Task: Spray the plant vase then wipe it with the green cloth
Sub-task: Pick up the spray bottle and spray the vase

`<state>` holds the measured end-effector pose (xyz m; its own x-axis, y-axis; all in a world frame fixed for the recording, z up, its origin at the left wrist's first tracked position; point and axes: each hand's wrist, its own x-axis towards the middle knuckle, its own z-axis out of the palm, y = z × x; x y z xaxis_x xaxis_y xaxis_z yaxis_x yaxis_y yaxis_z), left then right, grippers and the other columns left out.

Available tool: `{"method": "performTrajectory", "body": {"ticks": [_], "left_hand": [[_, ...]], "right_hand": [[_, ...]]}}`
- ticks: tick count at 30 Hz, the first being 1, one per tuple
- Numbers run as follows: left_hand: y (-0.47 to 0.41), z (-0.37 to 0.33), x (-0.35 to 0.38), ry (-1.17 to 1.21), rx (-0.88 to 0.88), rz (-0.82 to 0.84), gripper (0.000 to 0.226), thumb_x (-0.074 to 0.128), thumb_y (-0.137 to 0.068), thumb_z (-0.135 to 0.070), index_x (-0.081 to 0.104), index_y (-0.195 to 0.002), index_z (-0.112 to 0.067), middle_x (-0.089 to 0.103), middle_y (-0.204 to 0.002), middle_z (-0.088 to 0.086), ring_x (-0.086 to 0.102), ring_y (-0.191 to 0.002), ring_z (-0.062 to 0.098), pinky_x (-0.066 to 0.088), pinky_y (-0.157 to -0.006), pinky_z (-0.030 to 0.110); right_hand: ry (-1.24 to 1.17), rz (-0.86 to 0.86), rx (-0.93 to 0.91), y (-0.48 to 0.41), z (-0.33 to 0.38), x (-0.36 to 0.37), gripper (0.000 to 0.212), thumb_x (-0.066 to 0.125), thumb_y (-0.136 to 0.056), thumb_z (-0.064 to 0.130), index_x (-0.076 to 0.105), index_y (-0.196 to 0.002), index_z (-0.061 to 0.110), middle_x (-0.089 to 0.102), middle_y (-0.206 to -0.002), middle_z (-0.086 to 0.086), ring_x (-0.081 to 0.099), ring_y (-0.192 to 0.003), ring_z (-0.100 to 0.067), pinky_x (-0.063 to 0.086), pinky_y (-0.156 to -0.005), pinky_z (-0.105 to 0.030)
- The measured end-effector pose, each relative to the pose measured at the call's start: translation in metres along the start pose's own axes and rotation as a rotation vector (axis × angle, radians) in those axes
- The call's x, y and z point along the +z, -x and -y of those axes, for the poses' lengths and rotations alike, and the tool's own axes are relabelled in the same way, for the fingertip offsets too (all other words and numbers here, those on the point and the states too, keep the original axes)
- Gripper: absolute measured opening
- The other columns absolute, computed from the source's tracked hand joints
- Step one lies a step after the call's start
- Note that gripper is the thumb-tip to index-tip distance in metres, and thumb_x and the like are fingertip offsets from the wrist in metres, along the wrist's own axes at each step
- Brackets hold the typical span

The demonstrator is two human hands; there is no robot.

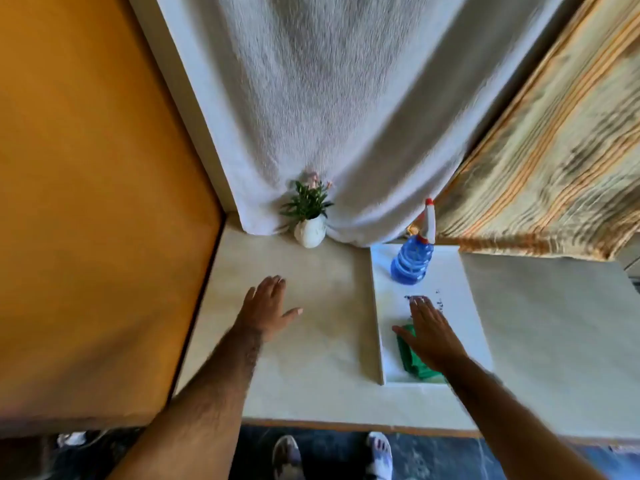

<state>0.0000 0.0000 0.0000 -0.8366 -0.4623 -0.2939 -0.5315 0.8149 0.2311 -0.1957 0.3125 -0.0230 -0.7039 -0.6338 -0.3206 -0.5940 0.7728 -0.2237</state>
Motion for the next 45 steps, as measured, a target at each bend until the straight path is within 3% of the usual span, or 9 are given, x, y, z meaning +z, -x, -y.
{"method": "performTrajectory", "body": {"ticks": [4, 12, 19, 23, 26, 30, 33, 39, 45], "left_hand": [[0.007, 0.006, 0.045, 0.019, -0.202, 0.09, 0.087, 0.038, -0.1, -0.066, 0.01, -0.163, -0.013, 0.006, -0.176, 0.006, 0.007, -0.161, 0.023, 0.013, -0.129, 0.055], [0.017, 0.021, 0.094, -0.053, -0.159, -0.027, 0.096, 0.005, -0.091, -0.078, -0.006, -0.163, -0.016, -0.006, -0.175, 0.007, -0.004, -0.162, 0.025, 0.002, -0.13, 0.061], [0.012, 0.027, 0.106, 0.002, -0.101, -0.126, 0.104, -0.005, -0.087, -0.081, 0.012, -0.163, -0.014, 0.01, -0.174, 0.01, 0.011, -0.161, 0.029, 0.008, -0.128, 0.065], [0.012, 0.03, 0.113, -0.042, -0.108, -0.149, 0.097, 0.0, -0.091, -0.079, 0.006, -0.164, -0.016, 0.008, -0.174, 0.009, 0.01, -0.161, 0.028, 0.01, -0.128, 0.064], [0.012, 0.031, 0.118, -0.045, -0.121, -0.16, 0.092, 0.005, -0.093, -0.078, 0.004, -0.164, -0.018, 0.008, -0.175, 0.007, 0.008, -0.161, 0.026, 0.013, -0.128, 0.064], [0.011, 0.031, 0.123, -0.056, -0.115, -0.191, 0.09, 0.011, -0.095, -0.076, 0.005, -0.164, -0.018, 0.008, -0.174, 0.007, 0.009, -0.161, 0.025, 0.015, -0.128, 0.064], [0.011, 0.033, 0.126, -0.076, -0.103, -0.219, 0.089, 0.017, -0.097, -0.074, 0.006, -0.164, -0.017, 0.01, -0.174, 0.008, 0.011, -0.161, 0.026, 0.017, -0.128, 0.064], [0.012, 0.034, 0.127, -0.079, -0.11, -0.218, 0.089, 0.015, -0.097, -0.076, 0.002, -0.164, -0.018, 0.01, -0.174, 0.008, 0.01, -0.161, 0.027, 0.017, -0.128, 0.063], [0.015, 0.031, 0.122, -0.079, -0.123, -0.192, 0.089, 0.016, -0.097, -0.075, 0.014, -0.163, -0.015, 0.018, -0.173, 0.01, 0.017, -0.159, 0.028, 0.024, -0.125, 0.064]], "right_hand": [[0.092, -0.026, 0.022, 0.009, -0.017, 0.036, 0.088, 0.034, -0.1, 0.065, 0.011, -0.162, 0.007, 0.006, -0.171, -0.011, -0.001, -0.157, -0.025, 0.007, -0.128, -0.045], [-0.018, -0.128, 0.014, 0.015, -0.013, 0.057, 0.091, 0.029, -0.096, 0.068, 0.005, -0.162, 0.01, 0.002, -0.17, -0.006, -0.005, -0.157, -0.023, 0.004, -0.128, -0.045], [-0.73, -0.451, 0.168, -0.047, 0.005, -0.025, 0.107, 0.062, -0.081, 0.069, 0.016, -0.161, 0.016, 0.017, -0.169, -0.005, 0.015, -0.154, -0.016, 0.015, -0.125, -0.038], [-1.032, -0.592, 0.065, -0.108, 0.015, -0.085, 0.085, 0.088, -0.072, 0.051, 0.05, -0.141, 0.019, 0.068, -0.12, 0.006, 0.065, -0.107, -0.008, 0.052, -0.096, -0.034], [-1.09, -0.553, 0.003, -0.137, 0.018, -0.094, 0.061, 0.09, -0.075, 0.031, 0.064, -0.129, 0.02, 0.077, -0.099, 0.002, 0.074, -0.093, -0.017, 0.06, -0.087, -0.033], [-1.098, -0.564, 0.049, -0.143, 0.009, -0.078, 0.049, 0.087, -0.074, 0.031, 0.071, -0.119, 0.02, 0.072, -0.074, 0.021, 0.067, -0.071, 0.002, 0.056, -0.071, -0.019], [-1.112, -0.619, 0.077, -0.144, 0.01, -0.076, 0.044, 0.082, -0.076, 0.029, 0.071, -0.118, 0.024, 0.07, -0.071, 0.02, 0.065, -0.068, 0.004, 0.051, -0.066, -0.008], [-1.194, -0.696, 0.066, -0.137, 0.036, -0.103, 0.028, 0.068, -0.079, 0.011, 0.073, -0.106, 0.017, 0.071, -0.079, -0.007, 0.065, -0.061, -0.012, 0.055, -0.065, -0.026], [-1.1, -0.41, 0.014, -0.126, 0.098, -0.116, 0.018, 0.076, -0.076, 0.021, 0.076, -0.091, 0.03, 0.076, -0.068, 0.004, 0.071, -0.064, -0.015, 0.056, -0.068, -0.03]]}}
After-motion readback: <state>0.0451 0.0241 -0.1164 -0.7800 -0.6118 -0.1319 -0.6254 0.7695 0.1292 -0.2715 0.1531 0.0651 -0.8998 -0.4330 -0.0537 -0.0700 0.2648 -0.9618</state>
